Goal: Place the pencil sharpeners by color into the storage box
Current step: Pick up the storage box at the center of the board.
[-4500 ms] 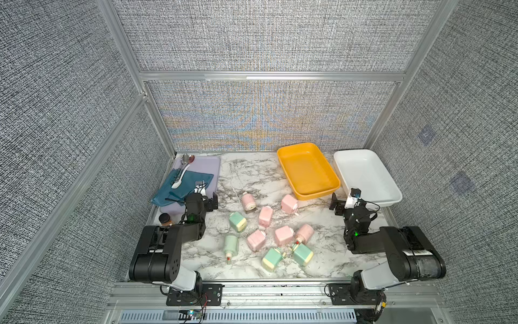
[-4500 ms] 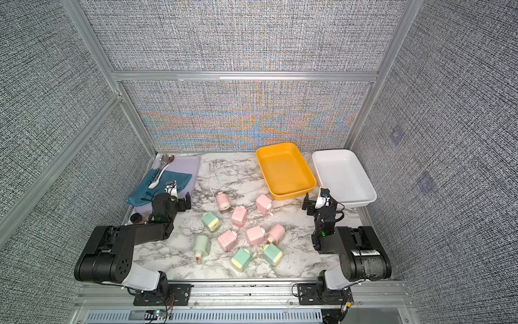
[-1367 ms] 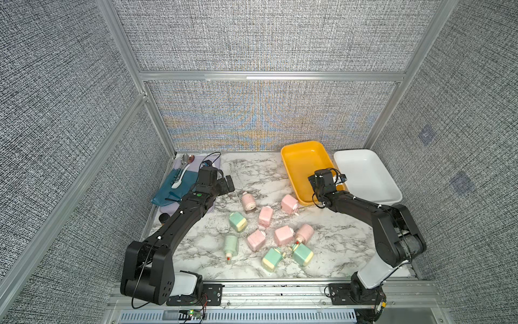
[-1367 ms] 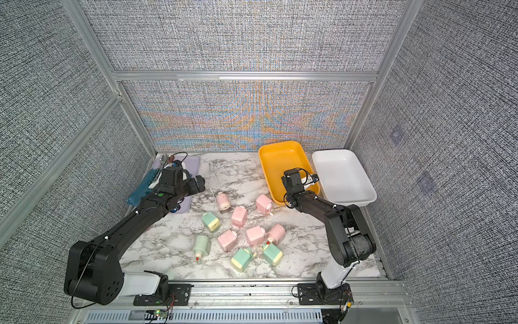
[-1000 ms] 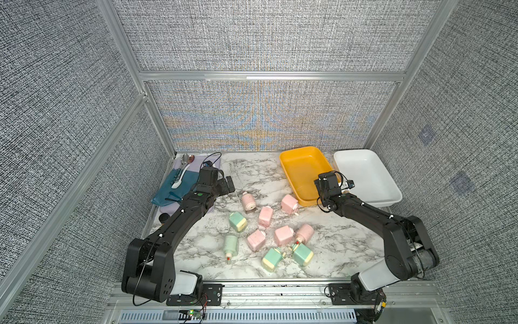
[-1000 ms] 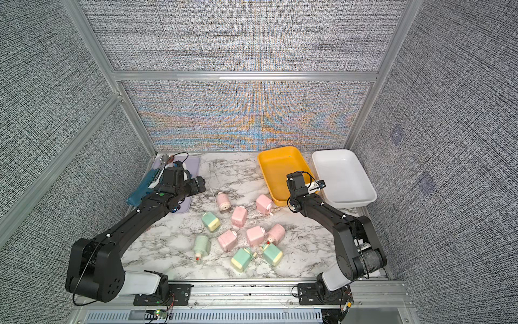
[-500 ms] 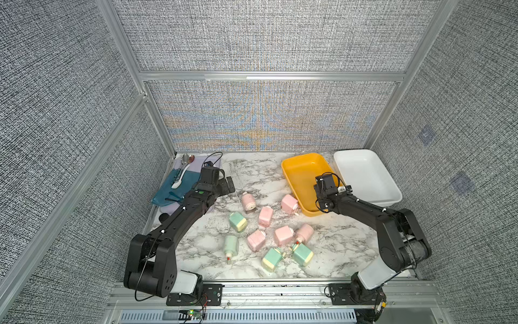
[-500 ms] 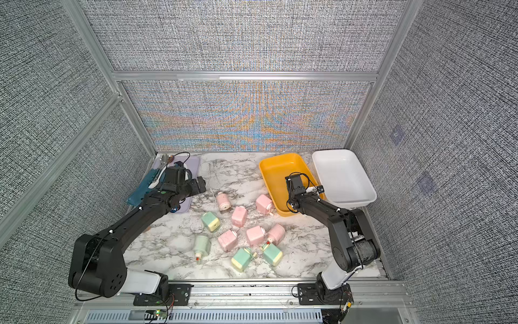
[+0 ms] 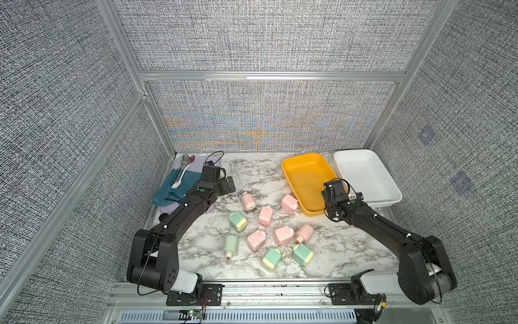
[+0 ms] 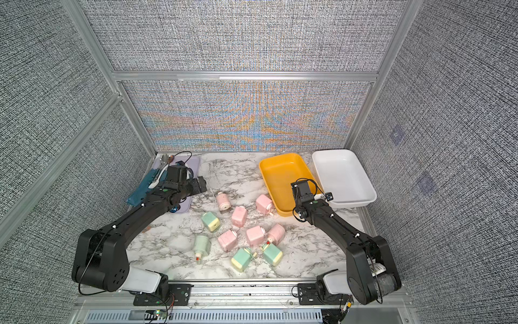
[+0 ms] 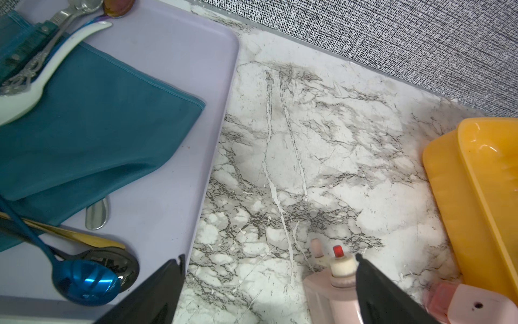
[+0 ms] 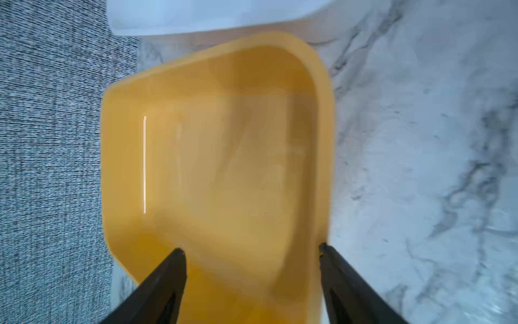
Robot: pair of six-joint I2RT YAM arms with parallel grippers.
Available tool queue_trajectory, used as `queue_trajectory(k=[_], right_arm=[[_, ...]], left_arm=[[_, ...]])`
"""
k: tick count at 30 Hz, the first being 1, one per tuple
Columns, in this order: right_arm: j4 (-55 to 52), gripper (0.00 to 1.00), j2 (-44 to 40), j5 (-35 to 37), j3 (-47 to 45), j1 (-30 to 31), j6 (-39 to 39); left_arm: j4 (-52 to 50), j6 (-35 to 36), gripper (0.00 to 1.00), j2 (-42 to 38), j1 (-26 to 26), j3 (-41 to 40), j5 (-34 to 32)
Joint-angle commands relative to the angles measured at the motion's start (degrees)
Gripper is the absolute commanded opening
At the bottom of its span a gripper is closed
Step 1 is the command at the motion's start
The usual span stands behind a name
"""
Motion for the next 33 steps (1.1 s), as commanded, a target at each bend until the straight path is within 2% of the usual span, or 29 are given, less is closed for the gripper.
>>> queue_trajectory(k=[1, 6, 10, 15, 25, 30, 33], right_arm=[[-3.9, 0.78, -1.2, 0.0, -2.4, 0.0, 1.8], [0.4, 0.74, 1.2, -2.9, -2.5, -1.6, -1.2], [0.8, 0.65, 4.0, -2.6, -0.8, -2.2, -2.6], [1.6, 0.42, 5.8, -4.4, -0.2, -2.6, -3.6], [1.4, 0.02, 6.1, -0.8, 3.8, -2.6, -7.0], [2.4, 0.0, 7.5, 2.6, 7.4, -2.6, -9.8], [6.6, 0.0, 8.8, 3.7, 9.8, -2.8, -16.1]], left_arm=[[-0.6, 0.4, 0.99, -0.3, 0.0, -0.1, 0.3], [-1.3, 0.7, 0.99, 0.5, 0.0, 0.0, -0.2], [-1.7, 0.5, 0.99, 0.7, 0.0, -0.2, -0.9], [-2.3, 0.5, 0.99, 0.8, 0.0, -0.1, -1.8], [-2.8, 0.6, 0.99, 1.3, 0.0, 0.3, -1.8], [-3.1, 0.5, 0.99, 1.1, 0.0, 0.4, -1.9], [-3.9, 0.2, 0.99, 1.2, 0.0, 0.9, -1.8]])
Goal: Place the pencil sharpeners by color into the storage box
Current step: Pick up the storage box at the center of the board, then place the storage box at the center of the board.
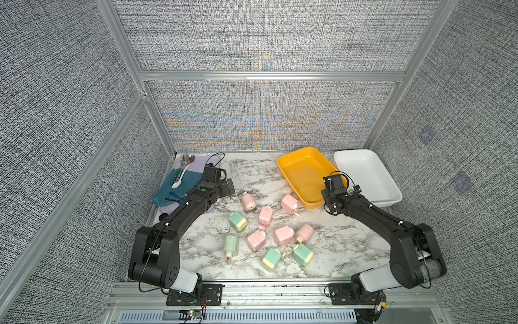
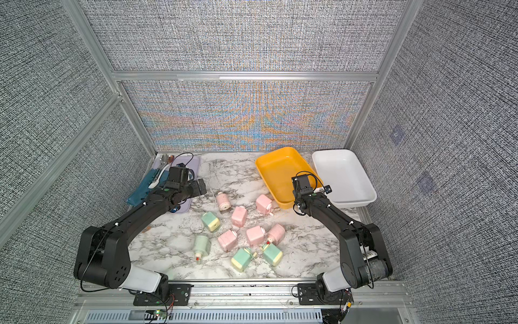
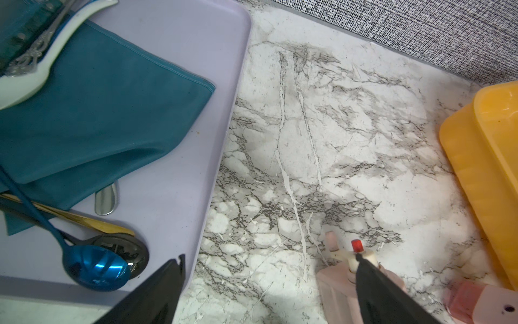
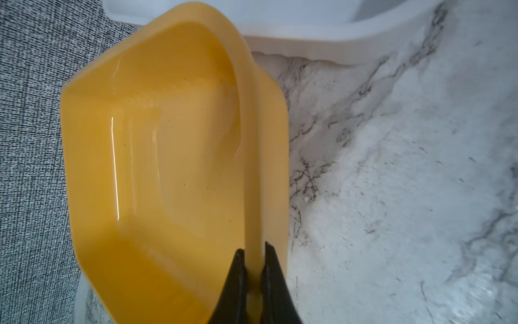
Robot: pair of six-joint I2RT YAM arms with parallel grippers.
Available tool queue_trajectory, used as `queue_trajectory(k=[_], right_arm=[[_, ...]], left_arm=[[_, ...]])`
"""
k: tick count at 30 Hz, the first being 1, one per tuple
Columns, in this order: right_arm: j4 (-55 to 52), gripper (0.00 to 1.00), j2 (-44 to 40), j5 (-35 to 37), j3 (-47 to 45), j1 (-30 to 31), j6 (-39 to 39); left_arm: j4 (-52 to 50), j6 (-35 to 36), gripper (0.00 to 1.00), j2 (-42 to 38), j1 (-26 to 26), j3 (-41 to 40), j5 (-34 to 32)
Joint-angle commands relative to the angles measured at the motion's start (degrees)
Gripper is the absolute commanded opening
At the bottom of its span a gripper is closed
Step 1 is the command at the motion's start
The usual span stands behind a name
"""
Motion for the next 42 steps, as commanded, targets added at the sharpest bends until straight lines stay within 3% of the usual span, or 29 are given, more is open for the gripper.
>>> queue_trajectory(k=[1, 8, 12, 16, 26, 32, 42], right_arm=[[6.2, 0.0, 1.0, 3.2, 2.5, -0.1, -8.1], [19.3, 0.0, 4.6, -1.8, 6.2, -0.5, -33.1], [23.9, 0.0, 8.3, -14.1, 9.6, -2.0, -45.8], [18.5, 0.0, 15.0, -23.2, 18.7, -2.2, -55.4], [5.6, 0.0, 31.8, -33.0, 39.3, -2.0, -61.9], [0.9, 0.0, 40.1, -38.8, 48.4, -1.9, -62.0], [-8.8, 0.0, 49.9, -42.1, 61.3, 0.1, -60.4]], left_arm=[[-1.8, 0.2, 0.99, 0.0, 0.0, 1.0, -0.5], [-3.8, -0.7, 0.99, -0.3, 0.1, 2.0, -1.8], [-4.1, -0.4, 0.99, -0.6, 0.1, 2.0, -2.5], [-4.5, -0.7, 0.99, -0.7, 0.1, 1.8, -4.0], [-8.8, 0.4, 0.99, 0.5, 0.3, 5.3, -6.9], [-10.6, 0.6, 0.99, 2.0, 0.4, 7.4, -7.3], [-12.7, 1.3, 0.99, 4.1, 1.2, 9.3, -7.3]])
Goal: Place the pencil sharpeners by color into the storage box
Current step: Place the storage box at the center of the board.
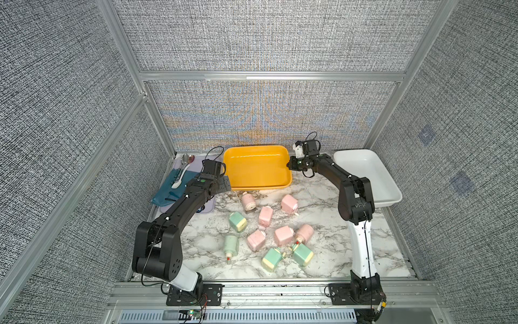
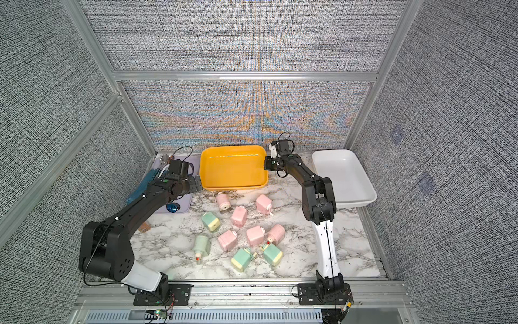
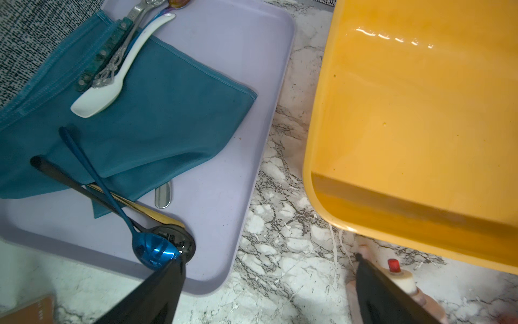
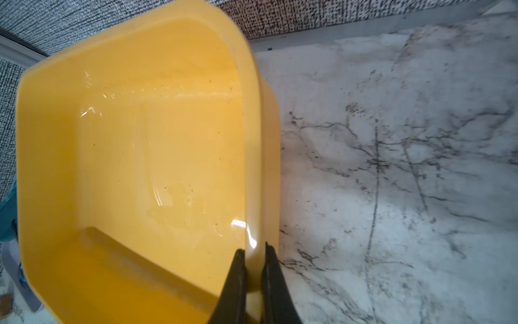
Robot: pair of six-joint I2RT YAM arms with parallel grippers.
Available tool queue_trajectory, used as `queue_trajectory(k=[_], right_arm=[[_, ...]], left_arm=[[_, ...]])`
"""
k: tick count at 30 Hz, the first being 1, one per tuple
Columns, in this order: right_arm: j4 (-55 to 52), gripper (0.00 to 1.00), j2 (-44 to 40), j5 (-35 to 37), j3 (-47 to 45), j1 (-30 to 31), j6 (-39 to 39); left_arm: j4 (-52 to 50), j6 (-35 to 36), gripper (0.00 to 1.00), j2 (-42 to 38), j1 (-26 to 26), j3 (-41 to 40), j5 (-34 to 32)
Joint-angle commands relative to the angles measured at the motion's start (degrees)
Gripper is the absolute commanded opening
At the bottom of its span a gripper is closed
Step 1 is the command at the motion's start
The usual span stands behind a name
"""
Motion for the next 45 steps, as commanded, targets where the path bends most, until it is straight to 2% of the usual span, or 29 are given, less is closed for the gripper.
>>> queue_trajectory(k=[1, 8, 12, 31, 32, 34, 38, 39, 40, 45], right_arm=[[-3.6, 0.0, 1.0, -1.5, 1.4, 0.8, 0.2], [-5.9, 0.0, 1.8, -1.1, 1.9, 2.8, 1.7], [-6.7, 0.0, 1.1, 2.2, 0.8, 3.9, 2.9], [-5.9, 0.09, -5.5, 8.1, -5.5, 5.8, 6.7], [-5.5, 0.12, -6.0, 8.5, -6.0, 5.8, 7.0], [-4.9, 0.3, -6.7, 9.3, -6.2, 5.8, 7.2], [-3.1, 0.57, -8.1, 9.7, -6.7, 5.8, 6.9], [-2.4, 0.72, -8.8, 10.0, -7.2, 5.8, 6.9], [-1.5, 0.8, -9.6, 10.4, -7.9, 5.8, 6.7], [4.1, 0.89, -15.0, 14.3, -13.8, 4.9, 5.1]], left_arm=[[-1.9, 1.1, 0.99, 0.7, 0.4, 0.8, -0.4], [-2.5, 1.3, 0.99, 2.0, 0.6, 1.7, -0.2], [-2.5, 1.2, 0.99, 2.4, 0.9, 1.8, 0.1], [-2.8, 1.7, 0.99, 3.0, 1.1, 2.6, 1.8], [-2.8, 1.8, 0.99, 3.0, 1.1, 2.8, 1.9], [-2.9, 1.9, 0.99, 3.3, 1.0, 3.1, 2.2], [-3.2, 2.2, 0.99, 3.4, 1.0, 3.7, 3.3], [-3.0, 2.8, 0.99, 3.3, 1.0, 3.7, 4.1], [-2.9, 3.0, 0.99, 3.2, 1.0, 3.7, 4.7], [-2.5, 3.1, 0.99, 2.6, 1.0, 3.7, 6.3]])
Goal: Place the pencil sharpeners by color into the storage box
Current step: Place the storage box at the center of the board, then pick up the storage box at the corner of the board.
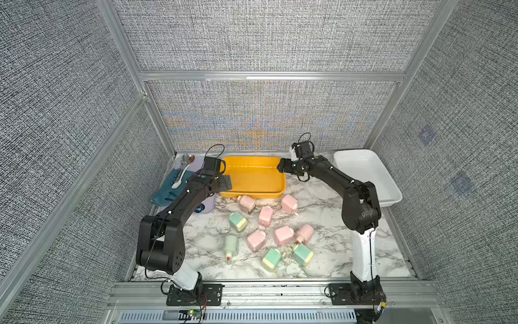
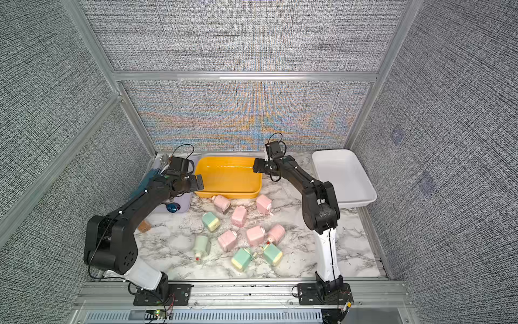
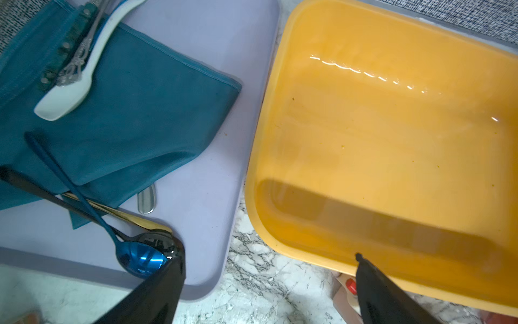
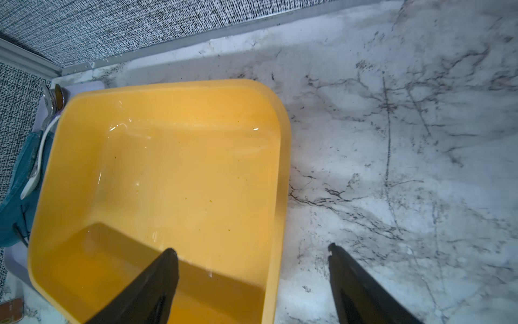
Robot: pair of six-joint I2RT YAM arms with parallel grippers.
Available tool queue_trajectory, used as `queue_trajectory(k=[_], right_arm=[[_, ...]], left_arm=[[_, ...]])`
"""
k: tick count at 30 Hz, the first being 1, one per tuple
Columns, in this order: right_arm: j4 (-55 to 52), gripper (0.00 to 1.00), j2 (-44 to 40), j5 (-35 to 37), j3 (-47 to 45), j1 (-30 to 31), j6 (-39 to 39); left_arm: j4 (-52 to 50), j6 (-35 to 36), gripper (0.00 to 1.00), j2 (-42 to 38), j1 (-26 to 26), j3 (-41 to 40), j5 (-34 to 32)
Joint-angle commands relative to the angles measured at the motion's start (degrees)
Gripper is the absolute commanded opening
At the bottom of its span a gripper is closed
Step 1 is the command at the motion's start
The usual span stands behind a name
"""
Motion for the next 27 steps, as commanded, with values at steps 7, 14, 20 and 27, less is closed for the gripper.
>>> queue_trajectory(k=[7, 14, 20, 27], right_arm=[[12.8, 0.99, -11.8, 6.1, -14.6, -7.8, -8.6], [11.5, 0.99, -16.5, 7.1, -19.8, -18.8, -14.5], [12.0, 0.97, -16.1, 7.4, -20.6, -24.5, -20.1], [9.7, 0.88, -10.9, 5.8, -16.3, -28.1, -26.1]], left_arm=[[0.3, -1.0, 0.99, -1.7, -1.1, -0.3, 5.3], [0.9, -1.7, 0.99, -2.6, -3.8, -0.3, 7.5], [2.7, -0.2, 0.99, -3.1, -8.2, 0.7, 9.3], [8.0, 2.9, 0.99, -3.9, -12.6, 0.9, 14.1]])
